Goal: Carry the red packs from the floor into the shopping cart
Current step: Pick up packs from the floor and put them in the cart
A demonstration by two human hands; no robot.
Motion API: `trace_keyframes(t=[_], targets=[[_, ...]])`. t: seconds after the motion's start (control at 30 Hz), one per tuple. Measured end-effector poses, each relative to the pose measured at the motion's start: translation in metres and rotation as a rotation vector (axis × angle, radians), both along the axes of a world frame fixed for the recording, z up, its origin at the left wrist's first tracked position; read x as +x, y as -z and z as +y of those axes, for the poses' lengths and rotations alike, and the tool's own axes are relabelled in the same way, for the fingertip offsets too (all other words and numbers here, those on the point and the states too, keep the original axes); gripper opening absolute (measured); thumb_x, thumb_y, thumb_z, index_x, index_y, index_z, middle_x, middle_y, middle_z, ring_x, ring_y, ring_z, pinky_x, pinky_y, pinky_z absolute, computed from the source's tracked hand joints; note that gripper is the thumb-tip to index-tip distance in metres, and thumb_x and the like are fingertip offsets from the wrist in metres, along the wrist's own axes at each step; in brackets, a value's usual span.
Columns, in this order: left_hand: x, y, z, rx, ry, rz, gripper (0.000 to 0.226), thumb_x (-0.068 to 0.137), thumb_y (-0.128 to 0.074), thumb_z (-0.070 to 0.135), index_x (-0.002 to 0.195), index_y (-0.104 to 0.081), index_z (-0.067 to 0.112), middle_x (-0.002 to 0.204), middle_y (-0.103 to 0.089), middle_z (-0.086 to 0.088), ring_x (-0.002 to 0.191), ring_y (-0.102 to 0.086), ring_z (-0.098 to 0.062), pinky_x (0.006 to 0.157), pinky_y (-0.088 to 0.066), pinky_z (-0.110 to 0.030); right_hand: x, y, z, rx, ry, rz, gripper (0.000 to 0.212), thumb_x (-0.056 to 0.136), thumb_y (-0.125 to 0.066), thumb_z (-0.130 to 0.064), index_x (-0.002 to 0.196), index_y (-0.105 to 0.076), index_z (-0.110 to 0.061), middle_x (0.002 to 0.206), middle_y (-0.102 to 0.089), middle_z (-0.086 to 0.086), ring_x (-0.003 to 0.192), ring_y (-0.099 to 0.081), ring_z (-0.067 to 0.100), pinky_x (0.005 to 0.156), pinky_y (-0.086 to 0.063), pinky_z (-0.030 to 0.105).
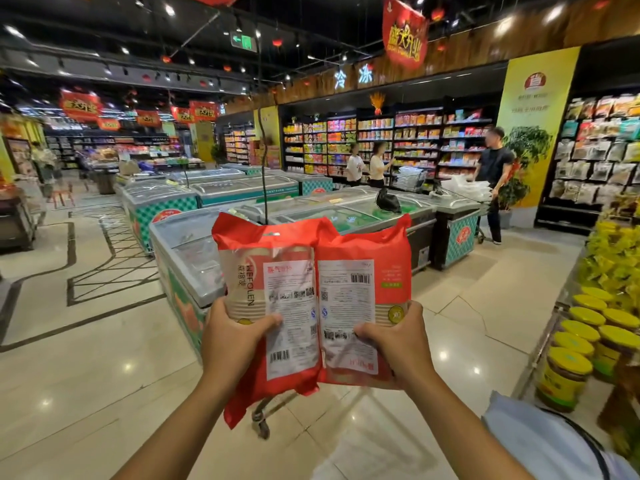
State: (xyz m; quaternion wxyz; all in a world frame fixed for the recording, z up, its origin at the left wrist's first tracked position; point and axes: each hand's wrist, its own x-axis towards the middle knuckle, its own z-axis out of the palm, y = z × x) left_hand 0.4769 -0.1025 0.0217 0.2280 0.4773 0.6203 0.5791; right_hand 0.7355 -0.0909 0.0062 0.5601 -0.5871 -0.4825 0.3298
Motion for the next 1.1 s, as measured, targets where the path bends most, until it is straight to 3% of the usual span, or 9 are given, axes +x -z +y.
trace_keyframes(t=[0.1,0.23,0.37,0.57,0.8,1.0,1.1], targets=[[0.005,0.0,0.032,0.004,-0.004,0.006,0.078,0.041,-0.087,0.06,0.108,-0.056,0.035,0.11,-0.071,0.006,0.096,-0.07,-0.02,0.085,-0.061,-0.05,0.005,0.002,0.032,-0.014,-0.002,0.001,0.079,0.046,-0.09,-0.031,0.108,-0.041,-0.032,0.111,-0.067,-0.001,0.089,-0.075,0.017,0.076,-0.065,0.044],[0.008,0.004,0.077,-0.006,0.006,0.014,0.066,0.056,-0.098,0.039,0.106,-0.057,0.031,0.109,-0.071,0.004,0.094,-0.07,-0.02,0.084,-0.06,-0.05,0.006,0.004,0.077,-0.029,-0.003,0.005,0.084,0.04,-0.087,-0.041,0.11,-0.04,-0.033,0.113,-0.066,-0.001,0.092,-0.074,0.018,0.077,-0.065,0.044],[0.005,0.012,0.132,-0.01,0.003,0.002,0.073,0.041,-0.087,0.056,0.103,-0.056,0.031,0.106,-0.071,0.005,0.092,-0.07,-0.019,0.083,-0.059,-0.049,0.005,0.01,0.125,-0.044,0.013,-0.006,0.087,0.036,-0.085,-0.047,0.11,-0.04,-0.035,0.114,-0.065,-0.002,0.093,-0.073,0.017,0.078,-0.064,0.044],[-0.01,0.021,0.233,-0.005,0.035,-0.014,0.078,0.039,-0.085,0.065,0.104,-0.056,0.033,0.104,-0.072,0.008,0.093,-0.071,-0.021,0.085,-0.059,-0.051,-0.01,0.008,0.214,-0.046,0.051,-0.021,0.088,0.038,-0.086,-0.043,0.112,-0.041,-0.03,0.112,-0.067,-0.001,0.092,-0.073,0.018,0.081,-0.064,0.046],[-0.037,0.014,0.353,-0.002,0.134,-0.044,0.081,0.04,-0.085,0.059,0.11,-0.057,0.03,0.106,-0.073,0.006,0.092,-0.072,-0.018,0.084,-0.059,-0.05,-0.037,0.005,0.319,-0.036,0.107,-0.002,0.072,0.051,-0.091,-0.026,0.103,-0.041,-0.032,0.108,-0.068,0.003,0.09,-0.074,0.02,0.081,-0.063,0.048],[-0.045,0.016,0.425,-0.011,0.172,-0.066,0.066,0.047,-0.089,0.049,0.101,-0.053,0.037,0.104,-0.071,0.008,0.092,-0.071,-0.017,0.085,-0.059,-0.05,-0.046,0.009,0.388,-0.039,0.131,-0.004,0.073,0.048,-0.089,-0.032,0.104,-0.041,-0.033,0.11,-0.067,0.002,0.091,-0.074,0.019,0.08,-0.064,0.047],[-0.05,0.021,0.459,-0.036,0.161,-0.075,0.071,0.042,-0.085,0.056,0.102,-0.054,0.036,0.104,-0.072,0.008,0.092,-0.071,-0.017,0.085,-0.058,-0.05,-0.045,0.013,0.424,-0.044,0.119,-0.013,0.071,0.056,-0.093,-0.024,0.104,-0.041,-0.033,0.11,-0.068,0.002,0.091,-0.074,0.019,0.081,-0.064,0.048]])
